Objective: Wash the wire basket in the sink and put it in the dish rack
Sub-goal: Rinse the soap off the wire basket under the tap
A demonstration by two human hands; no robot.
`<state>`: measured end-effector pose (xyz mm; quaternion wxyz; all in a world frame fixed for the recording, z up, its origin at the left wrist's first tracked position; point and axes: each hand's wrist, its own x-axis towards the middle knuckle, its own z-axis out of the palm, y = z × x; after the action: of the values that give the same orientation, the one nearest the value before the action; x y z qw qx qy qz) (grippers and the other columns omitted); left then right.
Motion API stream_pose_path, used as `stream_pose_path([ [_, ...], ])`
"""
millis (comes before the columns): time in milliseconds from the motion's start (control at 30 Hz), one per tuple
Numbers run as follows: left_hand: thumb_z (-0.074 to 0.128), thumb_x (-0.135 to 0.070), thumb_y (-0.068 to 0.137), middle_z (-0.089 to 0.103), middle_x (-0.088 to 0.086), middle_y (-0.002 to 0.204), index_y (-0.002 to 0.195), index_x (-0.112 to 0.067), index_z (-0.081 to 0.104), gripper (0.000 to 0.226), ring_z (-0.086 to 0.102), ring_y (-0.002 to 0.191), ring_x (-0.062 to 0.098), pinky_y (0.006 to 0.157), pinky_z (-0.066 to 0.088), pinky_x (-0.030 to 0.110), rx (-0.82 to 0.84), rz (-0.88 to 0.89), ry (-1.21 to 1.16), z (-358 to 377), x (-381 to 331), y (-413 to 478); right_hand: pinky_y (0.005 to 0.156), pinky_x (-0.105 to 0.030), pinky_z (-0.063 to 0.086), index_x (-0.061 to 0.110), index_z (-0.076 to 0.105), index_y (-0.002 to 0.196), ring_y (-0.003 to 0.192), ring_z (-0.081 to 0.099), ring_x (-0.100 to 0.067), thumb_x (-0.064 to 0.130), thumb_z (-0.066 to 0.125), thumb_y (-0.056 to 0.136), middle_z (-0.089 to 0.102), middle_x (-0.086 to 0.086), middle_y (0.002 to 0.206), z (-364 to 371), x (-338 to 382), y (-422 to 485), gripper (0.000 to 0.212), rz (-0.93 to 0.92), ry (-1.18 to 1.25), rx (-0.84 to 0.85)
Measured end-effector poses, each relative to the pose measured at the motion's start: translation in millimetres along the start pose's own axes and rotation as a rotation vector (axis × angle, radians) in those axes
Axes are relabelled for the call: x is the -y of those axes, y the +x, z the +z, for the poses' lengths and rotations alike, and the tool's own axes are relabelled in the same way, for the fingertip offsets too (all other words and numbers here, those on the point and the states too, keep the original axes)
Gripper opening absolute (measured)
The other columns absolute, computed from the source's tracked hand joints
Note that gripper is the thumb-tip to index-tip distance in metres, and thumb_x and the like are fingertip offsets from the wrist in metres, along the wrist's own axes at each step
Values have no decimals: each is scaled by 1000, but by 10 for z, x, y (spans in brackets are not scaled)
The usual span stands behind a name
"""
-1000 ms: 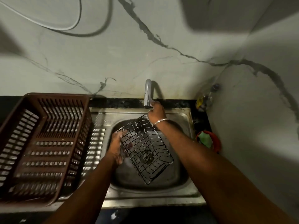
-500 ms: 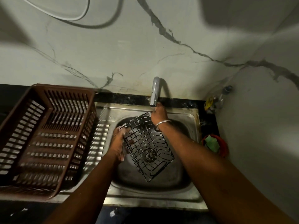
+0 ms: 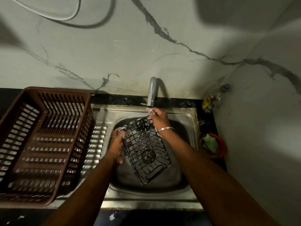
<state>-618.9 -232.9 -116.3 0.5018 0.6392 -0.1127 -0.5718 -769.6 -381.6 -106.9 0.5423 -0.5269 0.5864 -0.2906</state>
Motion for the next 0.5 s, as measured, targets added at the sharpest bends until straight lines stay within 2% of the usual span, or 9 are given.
stream_pose_path([
  [67,54,-48,93,70,10,133,126,-40,59,35,67,105,37,74,55,47,-5,27,1,30,-28,-8,80,-23,58,17,76,106,87,69,-4,33,69,98,76,1,96,-67,-33,-121,19,-107,-40,6],
  [133,50,-38,105,70,10,130,123,-42,60,20,66,107,39,76,56,47,-18,59,-8,29,-34,-7,81,-14,54,11,77,109,86,66,10,22,72,96,77,1,102,-129,-73,-199,18,-240,-95,-1],
  [167,48,-32,109,70,9,129,124,-43,60,22,67,108,38,74,56,46,-17,64,-16,16,-29,-3,83,-14,54,9,77,113,89,67,12,17,73,96,77,-1,106,-137,-90,-220,19,-287,-122,-18],
  [267,50,-23,108,71,7,129,135,-42,57,33,68,112,38,71,57,44,-26,59,6,-21,-18,-1,88,-24,58,16,76,120,94,71,-3,10,67,97,78,-1,110,-103,-51,-237,26,-419,-305,-68],
  [333,52,-24,103,72,10,129,140,-39,53,40,69,109,36,72,57,44,-48,61,-9,-39,-24,-12,86,-25,59,19,75,123,92,71,-8,8,64,97,78,-1,108,-73,0,-244,30,-492,-412,-54],
  [400,54,-20,95,72,14,128,137,-37,54,46,69,104,36,73,57,45,-48,59,-59,-48,-41,-19,86,-31,61,17,77,119,91,73,-11,14,68,97,79,-2,105,-78,48,-256,24,-498,-415,-70],
  [500,51,-4,97,74,14,122,139,-34,53,51,71,101,36,72,58,44,-58,15,-123,-81,-23,25,77,-41,61,14,80,106,79,71,-15,24,71,96,78,-2,90,-58,32,-283,16,-497,-387,-142],
])
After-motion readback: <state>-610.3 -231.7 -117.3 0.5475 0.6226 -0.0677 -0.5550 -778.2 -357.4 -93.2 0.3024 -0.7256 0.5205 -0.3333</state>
